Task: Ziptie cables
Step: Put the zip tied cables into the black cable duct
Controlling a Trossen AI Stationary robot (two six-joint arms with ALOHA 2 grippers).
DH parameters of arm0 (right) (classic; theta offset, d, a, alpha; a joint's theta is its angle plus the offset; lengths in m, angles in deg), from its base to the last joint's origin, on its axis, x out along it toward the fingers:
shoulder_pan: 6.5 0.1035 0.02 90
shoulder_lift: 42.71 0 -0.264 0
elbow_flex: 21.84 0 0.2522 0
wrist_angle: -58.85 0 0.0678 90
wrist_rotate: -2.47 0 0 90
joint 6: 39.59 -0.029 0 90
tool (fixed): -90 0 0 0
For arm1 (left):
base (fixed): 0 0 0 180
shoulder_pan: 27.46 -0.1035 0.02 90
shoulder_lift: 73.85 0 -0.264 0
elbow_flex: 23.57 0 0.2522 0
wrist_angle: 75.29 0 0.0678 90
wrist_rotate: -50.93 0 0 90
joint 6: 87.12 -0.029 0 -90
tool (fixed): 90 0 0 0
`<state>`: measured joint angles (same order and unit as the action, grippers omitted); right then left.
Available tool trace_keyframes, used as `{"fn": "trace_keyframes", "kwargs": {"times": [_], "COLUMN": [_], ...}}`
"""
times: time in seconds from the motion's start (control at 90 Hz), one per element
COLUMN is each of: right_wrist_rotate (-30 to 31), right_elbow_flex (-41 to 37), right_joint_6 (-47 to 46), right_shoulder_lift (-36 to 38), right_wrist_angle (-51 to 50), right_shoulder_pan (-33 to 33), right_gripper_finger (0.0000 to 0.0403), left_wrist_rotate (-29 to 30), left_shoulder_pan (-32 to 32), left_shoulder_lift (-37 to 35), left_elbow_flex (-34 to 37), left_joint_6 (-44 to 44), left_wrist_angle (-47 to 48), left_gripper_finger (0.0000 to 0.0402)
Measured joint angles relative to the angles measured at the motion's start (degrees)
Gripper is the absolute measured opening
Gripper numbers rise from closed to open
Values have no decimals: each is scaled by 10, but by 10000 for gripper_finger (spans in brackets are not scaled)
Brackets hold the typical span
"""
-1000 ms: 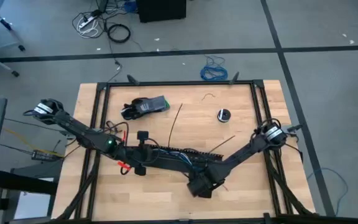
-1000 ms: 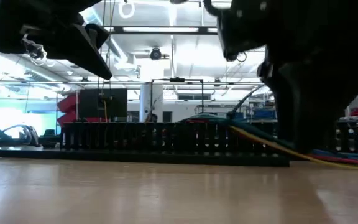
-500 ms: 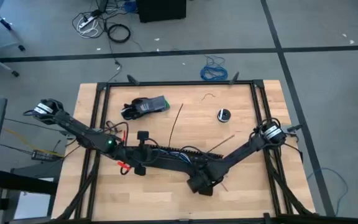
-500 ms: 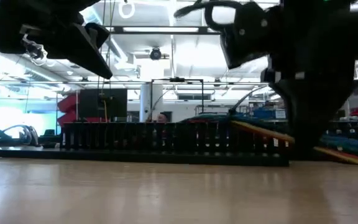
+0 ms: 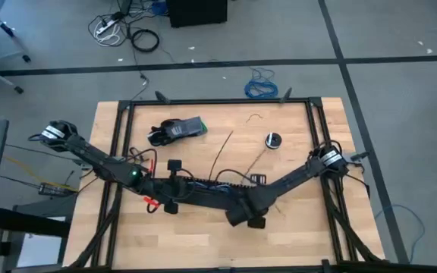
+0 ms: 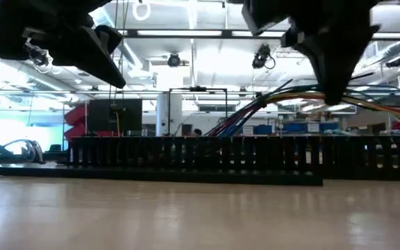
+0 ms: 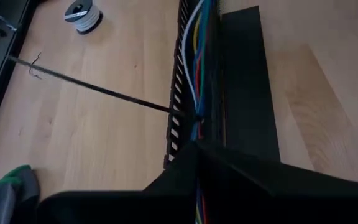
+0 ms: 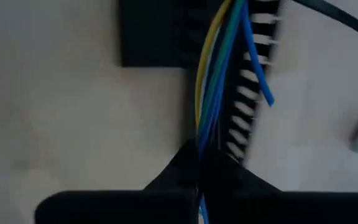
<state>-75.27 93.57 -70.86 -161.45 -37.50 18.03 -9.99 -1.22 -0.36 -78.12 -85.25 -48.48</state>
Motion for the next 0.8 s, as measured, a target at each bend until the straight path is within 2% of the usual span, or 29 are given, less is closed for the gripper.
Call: {"fn": "trace_keyframes", "kwargs": {"times": [0.244, 0.589, 0.8], "right_wrist_rotate": [-26, -54, -61], "right_elbow_flex": [-35, -95, -98], "right_joint_6": [65, 80, 80], "right_shoulder_lift": [-1, -2, -2], "right_wrist_angle": [31, 54, 61], "right_shoulder_pan": [-35, -45, -44], "right_gripper_finger": [1, 0, 13], "left_wrist_rotate": [0, 0, 0], "left_shoulder_pan": [0, 0, 0], "left_shoulder_lift": [0, 0, 0], "left_elbow_flex": [0, 0, 0], "left_joint_6": [0, 0, 0], "left_wrist_angle": [1, 1, 1], "left_gripper_finger": [0, 0, 0]}}
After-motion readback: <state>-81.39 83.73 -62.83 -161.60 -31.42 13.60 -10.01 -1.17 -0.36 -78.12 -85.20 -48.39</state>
